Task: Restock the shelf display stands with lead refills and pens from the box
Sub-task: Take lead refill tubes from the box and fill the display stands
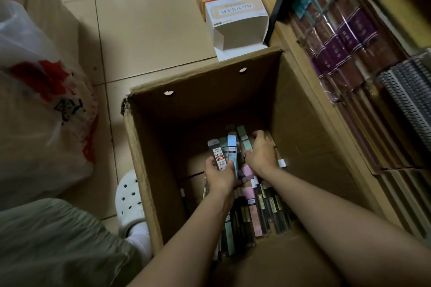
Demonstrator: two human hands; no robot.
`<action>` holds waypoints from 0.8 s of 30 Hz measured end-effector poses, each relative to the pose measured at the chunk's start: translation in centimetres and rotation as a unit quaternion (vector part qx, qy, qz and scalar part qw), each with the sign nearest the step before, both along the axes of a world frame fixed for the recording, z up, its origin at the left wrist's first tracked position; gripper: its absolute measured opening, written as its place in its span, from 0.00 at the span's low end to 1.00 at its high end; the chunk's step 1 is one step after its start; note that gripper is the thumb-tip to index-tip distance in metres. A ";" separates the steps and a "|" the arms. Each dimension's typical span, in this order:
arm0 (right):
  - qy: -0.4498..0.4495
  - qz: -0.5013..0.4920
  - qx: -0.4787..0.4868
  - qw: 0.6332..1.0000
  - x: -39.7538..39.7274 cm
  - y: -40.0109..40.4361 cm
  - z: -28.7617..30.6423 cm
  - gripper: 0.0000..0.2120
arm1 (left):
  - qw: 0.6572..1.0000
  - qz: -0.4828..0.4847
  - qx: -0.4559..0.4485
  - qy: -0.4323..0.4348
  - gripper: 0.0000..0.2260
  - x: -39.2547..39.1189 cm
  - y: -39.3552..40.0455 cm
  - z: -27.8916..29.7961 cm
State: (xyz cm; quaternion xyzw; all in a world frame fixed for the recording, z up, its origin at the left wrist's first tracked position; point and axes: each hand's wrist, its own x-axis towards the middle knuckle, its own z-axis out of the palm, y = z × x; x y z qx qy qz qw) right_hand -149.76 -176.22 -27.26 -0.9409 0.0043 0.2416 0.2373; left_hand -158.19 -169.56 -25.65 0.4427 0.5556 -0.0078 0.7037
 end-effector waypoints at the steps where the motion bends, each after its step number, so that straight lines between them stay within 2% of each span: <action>1: 0.010 -0.006 0.008 1.000 0.1 -0.3 0.0 0.24 | 1.000 -0.003 0.001 -0.001 0.10 -0.1 -0.1 0.2; 5: 0.055 -0.091 0.096 0.990 -0.2 -1.5 0.8 0.27 | 1.000 -0.020 0.023 -0.003 0.09 -0.4 -0.3 1.4; 8: 0.102 -0.144 0.163 0.971 -1.0 -2.3 2.1 0.37 | 0.998 -0.061 0.027 -0.019 0.10 -0.2 -0.1 3.1; 11: 0.160 -0.129 0.218 0.954 -1.4 -3.1 5.0 0.49 | 0.983 -0.151 0.091 -0.049 0.11 0.7 0.8 5.8; 13: 0.167 -0.098 0.249 0.949 -1.2 -3.9 7.7 0.51 | 0.966 -0.217 0.120 -0.075 0.13 1.6 1.6 8.2; 18: 0.120 -0.037 0.246 0.961 -0.7 -5.8 16.9 0.45 | 0.914 -0.344 0.151 -0.152 0.16 4.7 2.9 15.7; 21: 0.040 -0.010 0.222 0.974 -0.6 -7.4 22.8 0.46 | 0.882 -0.398 0.155 -0.199 0.16 6.5 2.9 20.6; 24: -0.054 -0.025 0.172 0.983 -1.0 -9.2 27.9 0.44 | 0.864 -0.420 0.147 -0.236 0.15 7.4 1.4 23.8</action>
